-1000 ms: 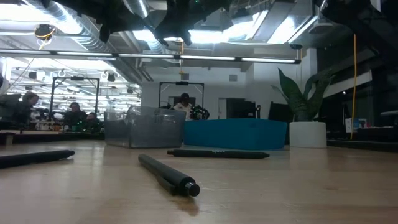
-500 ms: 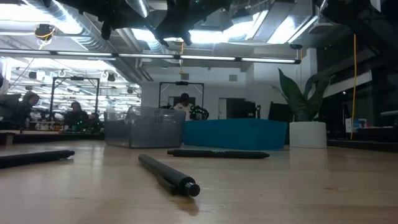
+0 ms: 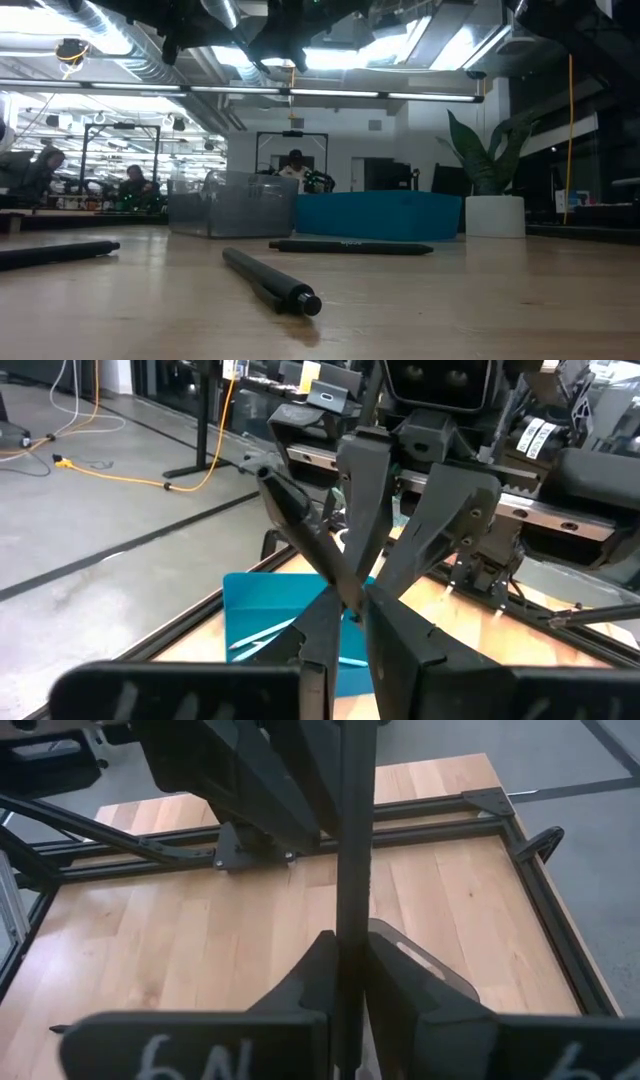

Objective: Sort pens & pencils
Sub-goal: Put the black pen into the black bin

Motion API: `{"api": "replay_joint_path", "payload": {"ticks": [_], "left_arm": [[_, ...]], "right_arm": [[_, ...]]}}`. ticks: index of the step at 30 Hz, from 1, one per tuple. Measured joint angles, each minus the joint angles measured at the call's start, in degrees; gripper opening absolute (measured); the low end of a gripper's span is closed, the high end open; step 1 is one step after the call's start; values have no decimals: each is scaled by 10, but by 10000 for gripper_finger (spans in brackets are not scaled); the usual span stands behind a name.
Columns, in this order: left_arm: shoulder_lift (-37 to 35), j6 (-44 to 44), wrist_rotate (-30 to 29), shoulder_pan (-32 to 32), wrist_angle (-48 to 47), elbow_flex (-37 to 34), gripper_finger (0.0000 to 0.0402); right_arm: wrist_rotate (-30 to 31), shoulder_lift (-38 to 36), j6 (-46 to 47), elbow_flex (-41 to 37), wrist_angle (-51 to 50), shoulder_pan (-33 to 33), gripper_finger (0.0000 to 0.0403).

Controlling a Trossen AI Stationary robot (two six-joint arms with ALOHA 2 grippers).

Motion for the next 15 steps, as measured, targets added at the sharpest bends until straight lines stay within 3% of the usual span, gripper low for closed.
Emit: {"api": "replay_joint_path", "payload": {"ticks": [15], "left_arm": [[0,-14,5,14,9,-12,41]], "right_arm": [[-3,0,1,0,0,2,37]]}}
